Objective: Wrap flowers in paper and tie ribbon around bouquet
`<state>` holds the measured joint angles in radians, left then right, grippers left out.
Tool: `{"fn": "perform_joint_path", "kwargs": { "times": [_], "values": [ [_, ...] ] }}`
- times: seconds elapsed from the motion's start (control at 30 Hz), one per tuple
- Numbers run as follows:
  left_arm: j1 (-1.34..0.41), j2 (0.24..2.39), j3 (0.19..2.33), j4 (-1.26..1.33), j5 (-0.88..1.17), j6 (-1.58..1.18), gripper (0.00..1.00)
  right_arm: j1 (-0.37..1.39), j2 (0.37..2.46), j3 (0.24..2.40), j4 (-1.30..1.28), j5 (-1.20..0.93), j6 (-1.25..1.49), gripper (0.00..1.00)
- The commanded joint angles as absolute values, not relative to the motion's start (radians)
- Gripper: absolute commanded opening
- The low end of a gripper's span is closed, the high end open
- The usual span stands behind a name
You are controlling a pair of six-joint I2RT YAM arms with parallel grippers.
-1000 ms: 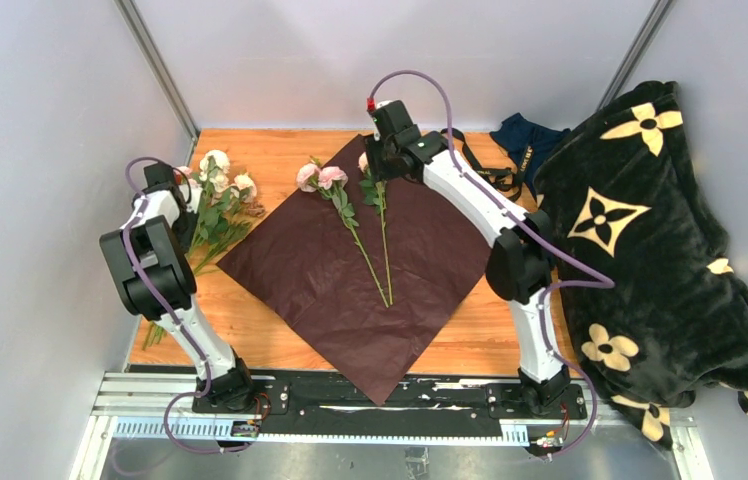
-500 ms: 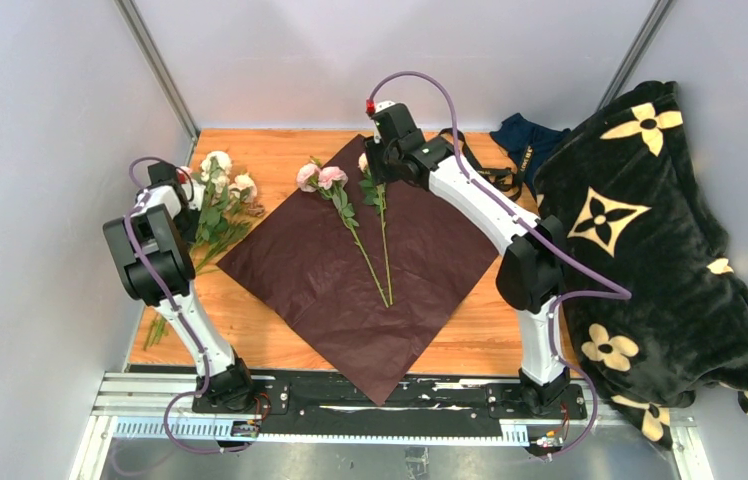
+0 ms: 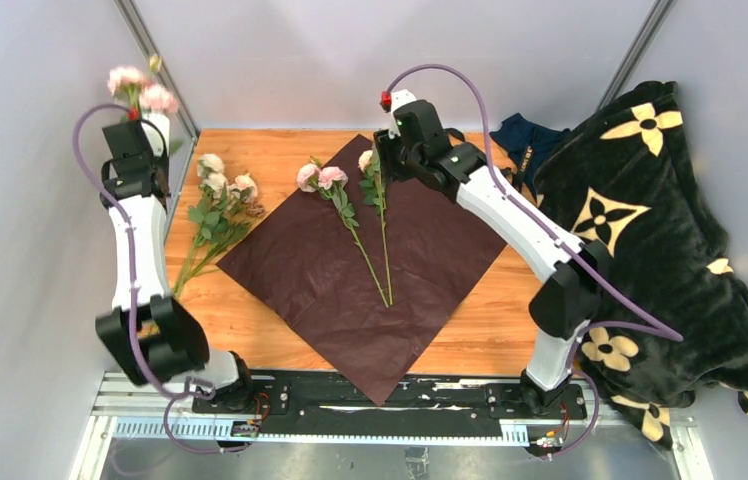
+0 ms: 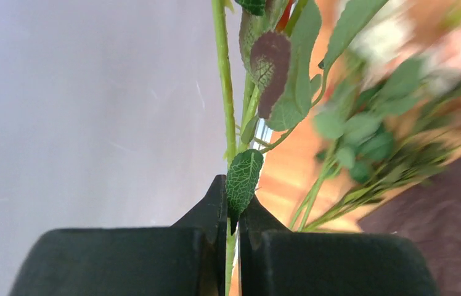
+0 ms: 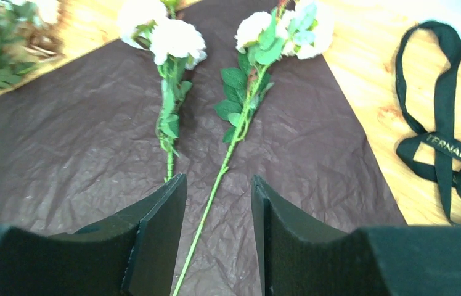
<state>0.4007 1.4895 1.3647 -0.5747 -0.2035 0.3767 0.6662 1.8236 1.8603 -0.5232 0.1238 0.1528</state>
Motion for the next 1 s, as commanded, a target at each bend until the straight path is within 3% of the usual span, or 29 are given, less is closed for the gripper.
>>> {"fn": "perform_joint_path", "kwargs": {
  "times": [0.0,0.13,0.27,0.43,0.57,0.73,0.83,0.93,0.97],
  "values": [
    [0.348,1.350,1.517,-0.692,-0.102,0.366,0.00,0.698,1.692,1.751,-0.383,0.004,0.114,0.49],
    [0.329,1.290,1.621,-0.865,0.529,0.303,0.00,0.713,1.566,1.584,-0.086,-0.337,0.143,0.51],
    [0.149,1.203,1.579,-0.870,0.893,0.271,0.00,0.713,1.476,1.407,0.417,-0.693,0.356,0.59],
    [-0.071,1.180,1.604,-0.870,1.015,0.223,0.00,0.733,1.507,1.374,0.797,-0.728,0.605,0.63],
    [-0.136,1.191,1.627,-0.871,1.001,0.176,0.00,0.760,1.524,1.381,0.833,-0.675,0.600,0.67],
    [-0.186,1.187,1.594,-0.871,0.990,0.168,0.00,0.764,1.564,1.409,0.840,-0.643,0.628,0.64],
    [-0.219,1.191,1.580,-0.871,0.968,0.172,0.00,0.768,1.605,1.445,0.795,-0.625,0.642,0.52],
    [-0.239,1.192,1.557,-0.871,0.949,0.179,0.00,0.768,1.619,1.452,0.764,-0.607,0.650,0.09],
    [-0.239,1.192,1.551,-0.872,0.936,0.177,0.00,0.765,1.612,1.455,0.716,-0.583,0.636,0.01]
  ]
}}
